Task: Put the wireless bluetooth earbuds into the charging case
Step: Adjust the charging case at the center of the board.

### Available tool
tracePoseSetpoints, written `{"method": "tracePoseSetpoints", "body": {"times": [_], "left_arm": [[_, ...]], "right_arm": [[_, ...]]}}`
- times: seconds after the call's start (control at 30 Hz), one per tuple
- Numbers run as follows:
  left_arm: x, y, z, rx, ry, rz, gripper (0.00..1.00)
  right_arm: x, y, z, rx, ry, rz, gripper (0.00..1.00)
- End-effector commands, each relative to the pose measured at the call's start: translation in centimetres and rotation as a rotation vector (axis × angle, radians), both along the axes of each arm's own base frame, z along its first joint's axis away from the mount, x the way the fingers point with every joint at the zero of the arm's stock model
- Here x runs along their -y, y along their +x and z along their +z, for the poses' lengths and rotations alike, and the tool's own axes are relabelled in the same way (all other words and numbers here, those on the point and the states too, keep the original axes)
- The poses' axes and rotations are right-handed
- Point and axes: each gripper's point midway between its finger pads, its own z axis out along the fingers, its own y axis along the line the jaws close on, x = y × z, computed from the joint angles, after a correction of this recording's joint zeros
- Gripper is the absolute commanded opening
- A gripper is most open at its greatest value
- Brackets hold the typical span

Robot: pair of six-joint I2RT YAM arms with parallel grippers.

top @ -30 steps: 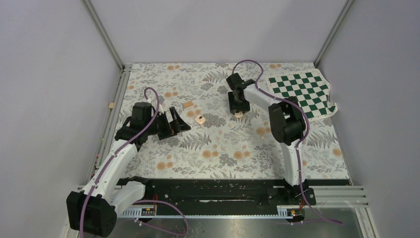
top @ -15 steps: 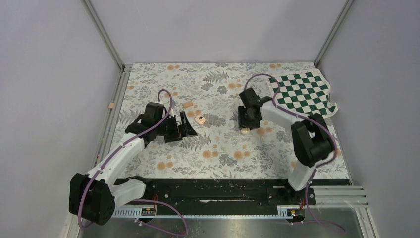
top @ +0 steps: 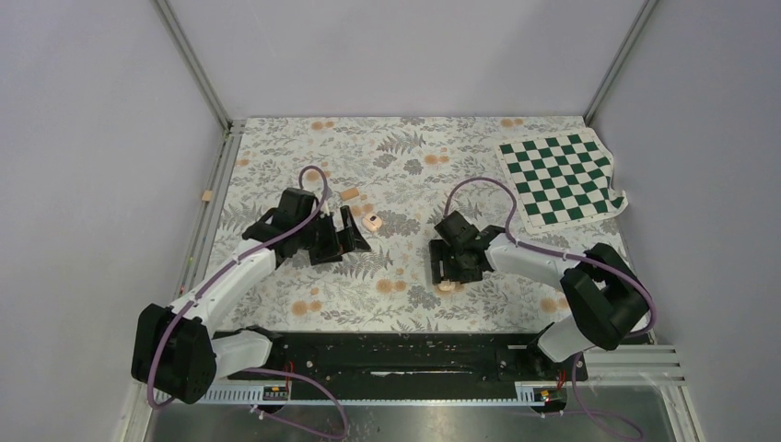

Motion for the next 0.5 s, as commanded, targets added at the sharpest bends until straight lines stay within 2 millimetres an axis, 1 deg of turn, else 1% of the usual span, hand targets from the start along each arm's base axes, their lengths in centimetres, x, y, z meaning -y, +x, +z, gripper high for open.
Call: {"method": "tracePoseSetpoints", "body": {"times": [0.0,0.03,0.1,0.2,0.33,0.47], "left_arm": [[0.7,1.7,1.5,0.056,0.004,0.026,0.99],[0.8,1.7,1.4,0.053,0.006,0.021,0.99],[1.2,1.7,1.2,0.044,0.010,0.006,0.99],[1.9,1.8,1.2,0.036,0.010,-0.015,0.99],[2.7,1.7,1.3,0.041,0.015,-0.042,0.99],[3.0,1.6,1.2,0.042,0.022,-0.055,0.99]], "right_arm": [[0.1,-0.2,0.2,0.029,0.017,-0.025,0.83],[0.2,-0.3,0.4,0.036,0.025,-0.029,0.86],[0.3,-0.6,0.9,0.045,0.044,-0.037,0.86],[0.2,-1.3,1.3,0.053,0.097,-0.064,0.82],[-0.7,-1.9,2.1,0.052,0.208,-0.120,0.73],[-1.4,-1.8,1.9,0.042,0.277,-0.170,0.73]]}}
